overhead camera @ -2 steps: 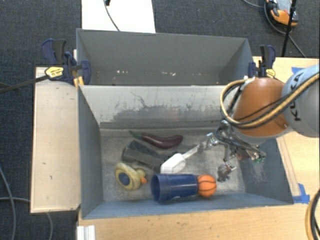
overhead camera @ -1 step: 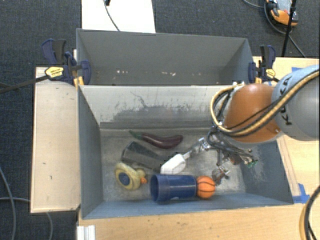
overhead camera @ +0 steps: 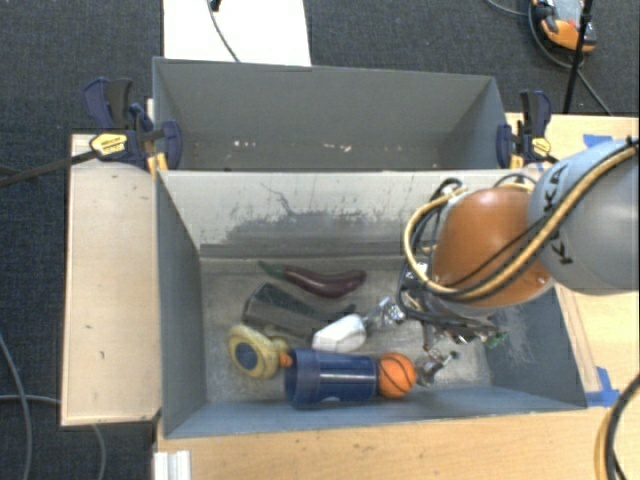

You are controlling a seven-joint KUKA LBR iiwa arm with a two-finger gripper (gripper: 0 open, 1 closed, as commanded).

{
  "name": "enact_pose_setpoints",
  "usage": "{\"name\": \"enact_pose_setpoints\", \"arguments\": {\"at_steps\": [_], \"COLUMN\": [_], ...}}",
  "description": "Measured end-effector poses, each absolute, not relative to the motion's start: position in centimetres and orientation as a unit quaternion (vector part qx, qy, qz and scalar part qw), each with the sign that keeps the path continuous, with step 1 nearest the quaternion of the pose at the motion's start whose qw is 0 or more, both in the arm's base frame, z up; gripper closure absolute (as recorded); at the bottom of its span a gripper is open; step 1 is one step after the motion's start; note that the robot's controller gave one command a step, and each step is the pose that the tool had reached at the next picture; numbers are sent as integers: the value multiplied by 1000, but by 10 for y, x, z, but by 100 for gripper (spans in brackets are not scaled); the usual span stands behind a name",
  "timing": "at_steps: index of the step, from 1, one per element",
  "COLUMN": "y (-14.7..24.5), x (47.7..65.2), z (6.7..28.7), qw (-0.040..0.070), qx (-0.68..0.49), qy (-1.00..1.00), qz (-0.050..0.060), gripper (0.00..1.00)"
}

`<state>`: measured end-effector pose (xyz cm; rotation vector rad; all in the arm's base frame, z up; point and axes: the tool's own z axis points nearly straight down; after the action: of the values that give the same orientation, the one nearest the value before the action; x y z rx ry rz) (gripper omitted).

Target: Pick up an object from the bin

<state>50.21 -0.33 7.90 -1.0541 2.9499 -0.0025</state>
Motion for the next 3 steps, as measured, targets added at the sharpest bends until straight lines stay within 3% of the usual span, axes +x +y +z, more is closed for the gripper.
{"name": "enact_pose_setpoints", "arguments": {"at_steps": [1, 2, 3], "y": [5, 70, 70], "x": [494, 485, 485], "z": [75, 73, 73], "qw": [-1, -4, -4], "qx": [-351, -303, -303], "qy": [936, 953, 953], "qz": [-1, -4, -4], "gripper": [0, 100, 100]}}
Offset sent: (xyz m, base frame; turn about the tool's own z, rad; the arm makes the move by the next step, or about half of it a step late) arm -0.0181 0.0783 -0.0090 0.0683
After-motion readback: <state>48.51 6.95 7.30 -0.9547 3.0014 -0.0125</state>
